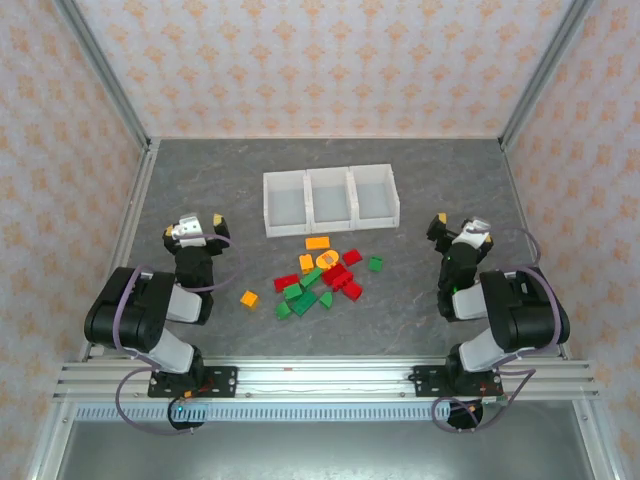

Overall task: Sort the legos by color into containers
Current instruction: Move the container to the center of the table.

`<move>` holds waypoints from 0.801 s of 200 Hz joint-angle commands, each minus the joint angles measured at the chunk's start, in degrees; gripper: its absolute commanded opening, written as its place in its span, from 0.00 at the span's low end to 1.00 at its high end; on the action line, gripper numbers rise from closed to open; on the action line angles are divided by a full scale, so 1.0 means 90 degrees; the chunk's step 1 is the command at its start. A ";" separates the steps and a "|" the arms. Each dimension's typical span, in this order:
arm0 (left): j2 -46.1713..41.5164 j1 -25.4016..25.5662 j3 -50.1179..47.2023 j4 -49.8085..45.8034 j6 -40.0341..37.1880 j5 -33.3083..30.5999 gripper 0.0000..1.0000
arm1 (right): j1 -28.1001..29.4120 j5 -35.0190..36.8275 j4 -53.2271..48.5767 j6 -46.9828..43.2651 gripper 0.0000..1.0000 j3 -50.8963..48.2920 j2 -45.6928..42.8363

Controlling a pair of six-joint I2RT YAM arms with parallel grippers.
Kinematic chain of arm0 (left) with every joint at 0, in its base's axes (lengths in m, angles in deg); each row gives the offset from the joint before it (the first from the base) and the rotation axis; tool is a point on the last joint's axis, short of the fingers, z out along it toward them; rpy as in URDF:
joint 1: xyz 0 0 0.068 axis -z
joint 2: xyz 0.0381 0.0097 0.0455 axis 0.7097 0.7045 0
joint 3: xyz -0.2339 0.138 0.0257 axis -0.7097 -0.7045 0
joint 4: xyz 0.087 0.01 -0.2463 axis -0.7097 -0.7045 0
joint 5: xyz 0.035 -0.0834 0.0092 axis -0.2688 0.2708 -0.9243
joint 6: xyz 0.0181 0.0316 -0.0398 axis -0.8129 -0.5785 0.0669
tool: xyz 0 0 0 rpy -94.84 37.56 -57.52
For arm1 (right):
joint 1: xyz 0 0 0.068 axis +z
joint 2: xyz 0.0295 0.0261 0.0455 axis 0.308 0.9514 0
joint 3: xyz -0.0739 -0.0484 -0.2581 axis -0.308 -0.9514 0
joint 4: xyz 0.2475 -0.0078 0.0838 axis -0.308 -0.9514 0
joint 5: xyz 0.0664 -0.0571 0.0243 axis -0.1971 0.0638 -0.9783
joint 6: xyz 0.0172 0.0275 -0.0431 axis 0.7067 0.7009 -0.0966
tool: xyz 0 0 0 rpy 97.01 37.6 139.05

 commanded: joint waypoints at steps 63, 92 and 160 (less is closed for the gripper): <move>-0.0006 -0.0195 0.0171 -0.0165 0.0189 0.0364 0.99 | -0.0045 -0.0007 0.0008 -0.0086 1.00 0.0068 0.0005; -0.0006 -0.0195 0.0173 -0.0166 0.0194 0.0364 0.99 | -0.0042 -0.0013 0.0008 -0.0078 1.00 0.0071 0.0013; -0.0006 -0.0196 0.0171 -0.0162 0.0184 0.0359 0.99 | -0.0061 -0.0023 -0.0017 -0.0070 1.00 0.0079 0.0016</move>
